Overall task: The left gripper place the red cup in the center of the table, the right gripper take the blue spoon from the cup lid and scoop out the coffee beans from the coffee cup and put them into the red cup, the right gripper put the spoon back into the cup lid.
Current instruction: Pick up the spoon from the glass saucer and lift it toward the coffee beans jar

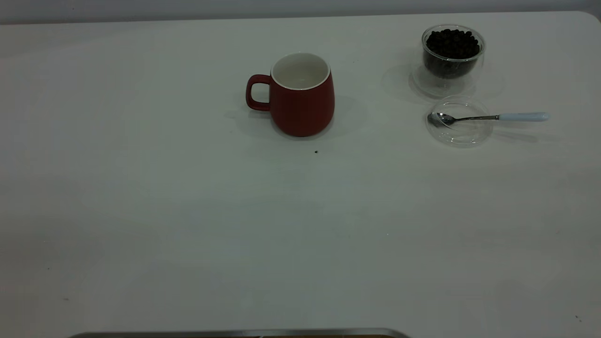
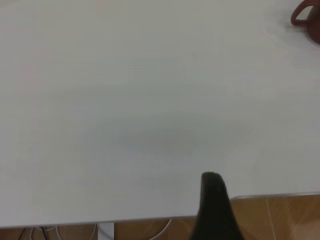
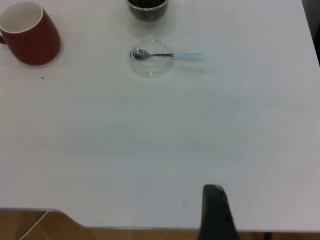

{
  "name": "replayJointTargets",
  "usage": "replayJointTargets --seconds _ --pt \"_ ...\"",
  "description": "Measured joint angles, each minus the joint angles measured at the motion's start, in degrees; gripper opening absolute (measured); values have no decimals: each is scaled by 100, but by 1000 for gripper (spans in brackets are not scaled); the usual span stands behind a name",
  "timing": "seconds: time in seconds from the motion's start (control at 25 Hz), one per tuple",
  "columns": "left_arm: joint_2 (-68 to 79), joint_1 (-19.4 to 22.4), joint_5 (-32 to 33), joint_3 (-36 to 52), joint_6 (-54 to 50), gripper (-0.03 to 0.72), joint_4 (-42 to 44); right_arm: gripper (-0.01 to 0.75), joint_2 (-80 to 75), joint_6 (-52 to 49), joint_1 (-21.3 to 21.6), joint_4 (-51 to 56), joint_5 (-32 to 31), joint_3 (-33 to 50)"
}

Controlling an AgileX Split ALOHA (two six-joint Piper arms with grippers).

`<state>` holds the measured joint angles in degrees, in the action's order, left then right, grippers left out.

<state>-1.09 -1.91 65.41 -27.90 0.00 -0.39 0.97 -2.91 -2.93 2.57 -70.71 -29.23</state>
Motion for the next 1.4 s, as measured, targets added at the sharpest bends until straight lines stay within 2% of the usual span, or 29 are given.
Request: replayJointTargets --seconds 0.96,1.2,1.4 --pt "-6 0 -7 0 0 587 0 548 0 0 0 206 64 0" --pt "-6 0 -7 0 0 587 0 548 -253 58 0 805 816 -38" --pt "-6 0 -7 0 0 587 0 548 -1673 219 0 1134 1988 -219"
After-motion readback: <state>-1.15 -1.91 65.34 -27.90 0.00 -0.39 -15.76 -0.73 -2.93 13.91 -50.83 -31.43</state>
